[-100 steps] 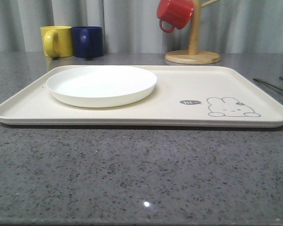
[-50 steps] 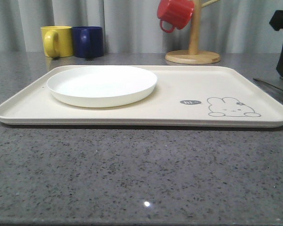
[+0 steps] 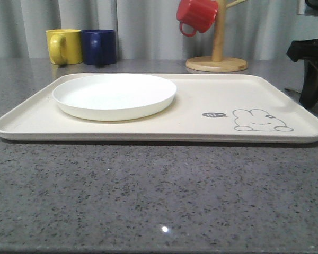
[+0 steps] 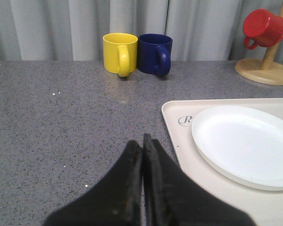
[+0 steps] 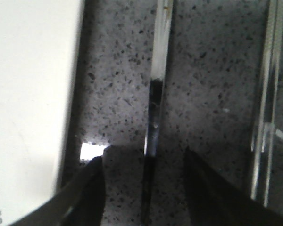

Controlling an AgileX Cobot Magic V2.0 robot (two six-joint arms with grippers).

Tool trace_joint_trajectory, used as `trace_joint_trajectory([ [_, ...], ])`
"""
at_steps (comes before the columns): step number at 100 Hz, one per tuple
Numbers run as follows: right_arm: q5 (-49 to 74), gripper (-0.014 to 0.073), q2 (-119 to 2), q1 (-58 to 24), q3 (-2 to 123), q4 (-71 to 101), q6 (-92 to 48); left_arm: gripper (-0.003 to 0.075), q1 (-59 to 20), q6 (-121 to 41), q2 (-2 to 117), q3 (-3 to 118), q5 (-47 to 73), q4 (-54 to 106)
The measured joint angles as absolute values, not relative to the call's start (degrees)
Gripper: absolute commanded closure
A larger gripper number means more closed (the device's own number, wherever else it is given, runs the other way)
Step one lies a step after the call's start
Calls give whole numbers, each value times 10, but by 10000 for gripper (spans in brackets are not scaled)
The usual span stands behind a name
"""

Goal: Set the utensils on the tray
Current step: 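Lower the right gripper onto the fork and grasp it, then carry the fork onto the tray beside the plate and release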

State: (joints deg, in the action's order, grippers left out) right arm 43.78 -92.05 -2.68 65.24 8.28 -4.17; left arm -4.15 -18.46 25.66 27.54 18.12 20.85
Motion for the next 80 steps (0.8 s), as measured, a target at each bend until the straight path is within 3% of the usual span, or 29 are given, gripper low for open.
trace_joint_trajectory([
  [18,438,571,-921,-27,652,83,-43,738,-42,-185,257,275,181,209],
  [27,438,643,-921,-27,652,83,-43,738,-42,-185,257,275,181,209],
  [60,513,648,-918,-30,714,85,-28,738,-42,-185,257,275,181,209],
  [80,533,648,-876,-78,748,86,44,738,-42,-185,257,275,181,209],
])
